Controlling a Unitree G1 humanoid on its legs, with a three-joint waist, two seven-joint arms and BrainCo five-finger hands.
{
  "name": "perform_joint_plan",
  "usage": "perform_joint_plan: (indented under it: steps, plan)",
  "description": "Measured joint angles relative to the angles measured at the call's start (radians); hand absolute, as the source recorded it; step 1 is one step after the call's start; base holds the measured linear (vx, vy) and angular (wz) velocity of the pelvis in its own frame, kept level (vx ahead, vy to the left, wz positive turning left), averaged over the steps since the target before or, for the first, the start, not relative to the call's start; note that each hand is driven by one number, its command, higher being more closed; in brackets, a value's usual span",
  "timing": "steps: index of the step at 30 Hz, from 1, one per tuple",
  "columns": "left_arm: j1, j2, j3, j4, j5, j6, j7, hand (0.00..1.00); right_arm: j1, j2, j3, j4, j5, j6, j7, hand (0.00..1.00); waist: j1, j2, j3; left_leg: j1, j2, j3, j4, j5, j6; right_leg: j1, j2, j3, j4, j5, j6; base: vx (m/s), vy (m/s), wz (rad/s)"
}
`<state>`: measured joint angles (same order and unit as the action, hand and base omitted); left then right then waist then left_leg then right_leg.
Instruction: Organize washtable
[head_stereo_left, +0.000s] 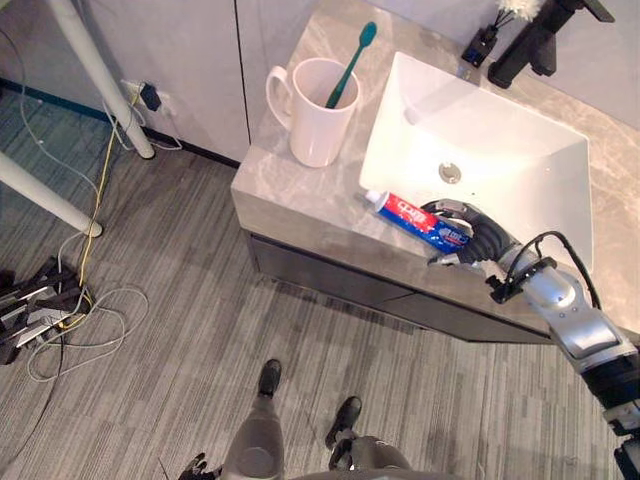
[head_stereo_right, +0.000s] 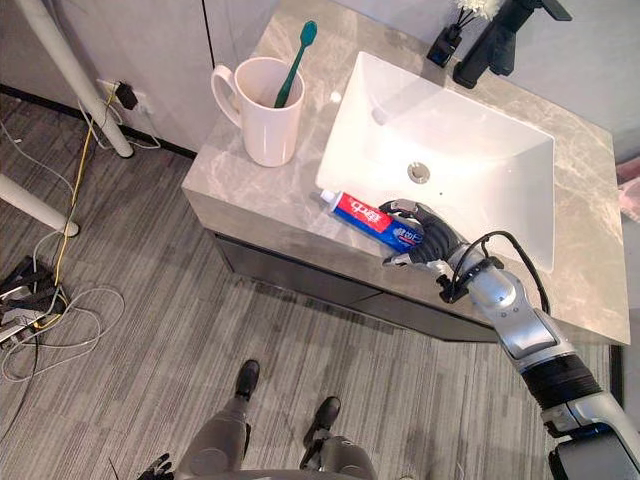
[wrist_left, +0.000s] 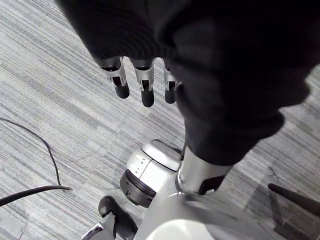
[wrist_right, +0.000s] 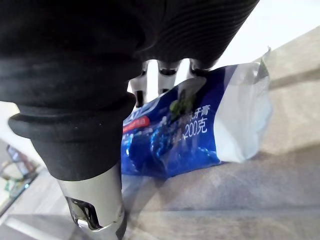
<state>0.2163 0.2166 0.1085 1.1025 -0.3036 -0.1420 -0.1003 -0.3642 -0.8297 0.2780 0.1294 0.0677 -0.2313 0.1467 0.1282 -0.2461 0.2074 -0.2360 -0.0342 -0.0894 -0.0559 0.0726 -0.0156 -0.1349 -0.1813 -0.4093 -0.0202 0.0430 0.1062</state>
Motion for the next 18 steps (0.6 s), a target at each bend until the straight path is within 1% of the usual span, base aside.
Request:
perform_joint_plan:
  steps: [3,5,7,13,18]
  plan:
    - [0.0,0.002,-0.005,-0.005,0.0,0.0,0.004,0.0,-0.01,-0.004,0.011,0.004,0.001,0.002,-0.006,1.0,0.009,0.0,0.001,0.005,0.003,-0.021,-0.004,0.003,-0.004,0.007,0.007,0.001,0.0,-0.001,-0.002,0.01,-0.02,-0.02]
    - [0.0,0.002,-0.011,-0.011,0.001,0.0,0.013,0.0,-0.016,-0.003,0.015,0.012,0.001,0.004,-0.006,1.0,0.021,0.0,0.001,0.015,0.006,-0.021,-0.008,0.006,-0.005,0.01,0.01,0.002,0.0,-0.005,-0.008,0.01,-0.019,-0.05]
    - [0.0,0.002,-0.011,-0.01,0.001,0.001,0.014,0.0,-0.023,-0.003,0.023,0.017,0.001,0.012,-0.006,1.0,0.024,0.0,0.001,0.023,0.006,-0.025,-0.015,0.008,-0.006,0.012,0.011,0.002,0.0,-0.007,-0.01,0.0,0.0,0.0]
    - [0.001,0.002,-0.009,-0.007,0.006,0.003,0.015,0.0,-0.033,0.002,0.036,0.047,0.0,0.015,-0.004,1.0,0.025,0.0,0.0,0.044,0.006,-0.032,-0.019,0.01,-0.003,0.04,0.011,0.0,0.0,-0.008,-0.01,0.01,0.003,0.02]
    - [0.001,0.001,0.003,-0.004,0.031,0.008,0.015,0.0,-0.033,0.03,0.032,0.058,-0.021,0.023,-0.004,1.0,0.022,0.003,-0.005,0.064,0.003,-0.03,-0.024,0.012,-0.001,0.051,0.009,0.002,0.0,-0.008,-0.01,0.0,0.0,0.0]
